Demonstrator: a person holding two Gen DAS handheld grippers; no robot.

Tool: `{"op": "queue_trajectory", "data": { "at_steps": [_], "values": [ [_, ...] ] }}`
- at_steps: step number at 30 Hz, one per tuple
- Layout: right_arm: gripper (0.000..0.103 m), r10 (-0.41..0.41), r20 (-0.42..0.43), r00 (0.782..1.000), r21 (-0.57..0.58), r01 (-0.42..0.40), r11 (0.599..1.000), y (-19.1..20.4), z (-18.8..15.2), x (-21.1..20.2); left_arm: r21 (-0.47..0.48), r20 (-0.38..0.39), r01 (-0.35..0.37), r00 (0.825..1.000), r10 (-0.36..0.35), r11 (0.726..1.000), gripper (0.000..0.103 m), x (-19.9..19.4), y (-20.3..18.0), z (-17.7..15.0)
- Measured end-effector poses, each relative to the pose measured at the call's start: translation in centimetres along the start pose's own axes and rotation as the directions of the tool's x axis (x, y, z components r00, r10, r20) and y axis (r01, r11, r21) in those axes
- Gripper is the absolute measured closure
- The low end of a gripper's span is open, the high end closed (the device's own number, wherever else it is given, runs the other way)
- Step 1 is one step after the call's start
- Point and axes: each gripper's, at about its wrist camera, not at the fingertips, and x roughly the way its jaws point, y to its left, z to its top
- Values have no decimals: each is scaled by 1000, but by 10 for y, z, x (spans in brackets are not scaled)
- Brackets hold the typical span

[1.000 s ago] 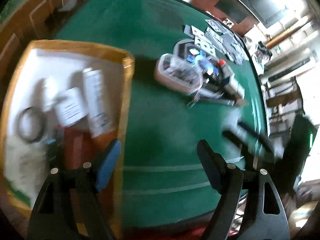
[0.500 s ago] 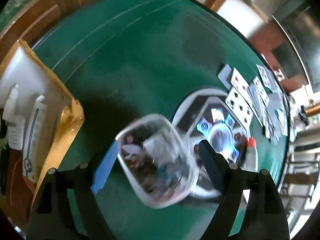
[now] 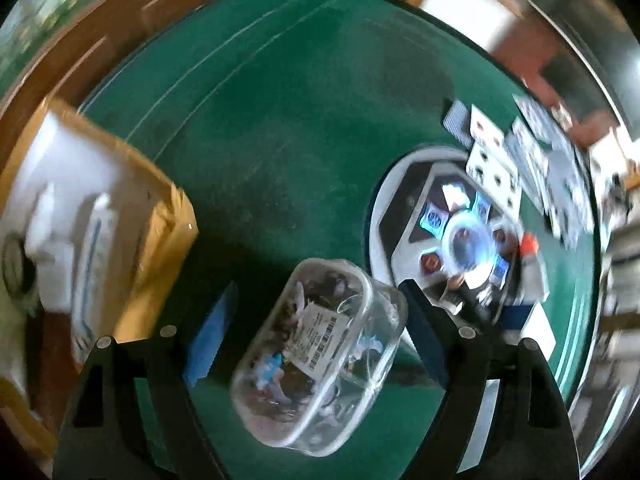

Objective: Organize objects
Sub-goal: 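Reach the left tool to the clear pencil case and close on it, then lift the pencil case with the left tool while the right tool grasps a black marker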

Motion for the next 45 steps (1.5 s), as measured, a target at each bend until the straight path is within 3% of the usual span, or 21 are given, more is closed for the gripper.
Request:
{"op": "queue_trajectory", "data": {
  "at_steps": [3,6,8,9,10,11,12,13,14,15,19,24,27,29,31,34,36,42,45],
  "values": [
    [21,4,-9,1000,-15,-4,1000,-4,9,7,85,-15,-45,999,47,995,21,9,-5,-2],
    [21,11,-23,1000,-56,-12,998,-8,21,15,142,-96,-43,994,57,989,20,29,-9,-12],
    [21,0,-45,999,-101,-4,995,-13,33,25,229,-41,-63,996,74,971,24,28,-17,-24],
    [21,-13,-50,999,-122,7,992,-15,38,29,255,-24,-54,998,63,965,28,26,-18,-30],
    [21,-25,-54,998,-144,17,989,-17,43,33,274,-4,-45,999,48,961,42,22,-19,-35],
    [22,-33,-63,997,-170,22,985,-18,50,39,296,7,-37,999,37,954,64,19,-19,-39],
    [23,-41,-64,997,-187,28,982,-19,54,44,318,8,-32,999,31,948,70,15,-20,-42],
    [31,-50,-65,997,-206,36,978,-19,58,49,340,6,-37,999,38,940,70,14,-20,-46],
    [47,-62,-81,995,-238,41,970,-18,63,59,356,1,-31,999,33,934,70,13,-18,-51],
    [52,-73,-93,993,-259,47,965,-17,66,66,365,-9,-11,1000,15,931,71,11,-15,-57],
    [54,-101,-138,985,-346,48,937,-8,75,98,371,-43,51,998,-37,927,71,3,-3,-81],
    [51,-126,-149,981,-374,62,925,-8,87,115,361,-90,104,993,-76,927,71,-13,12,-115],
    [51,-82,-121,989,-324,38,945,-7,93,101,328,-104,127,990,-98,936,71,-22,27,-132],
    [51,-5,-97,995,-335,-27,942,2,91,86,313,-111,133,989,-102,940,71,-26,36,-139],
    [51,66,-131,989,-410,-114,905,21,82,81,312,-114,134,988,-103,941,71,-29,43,-144],
    [52,64,-208,976,-531,-167,831,51,67,93,308,-115,140,987,-109,941,71,-29,45,-145],
    [55,35,-248,968,-577,-176,797,66,57,110,305,-115,136,988,-105,943,71,-27,43,-144],
    [77,-58,-300,952,-635,-154,757,80,43,148,304,-116,134,988,-103,943,70,-26,42,-143],
    [90,-59,-303,951,-620,-150,770,77,43,147,303,-119,140,987,-108,943,70,-26,42,-142]
  ]
}}
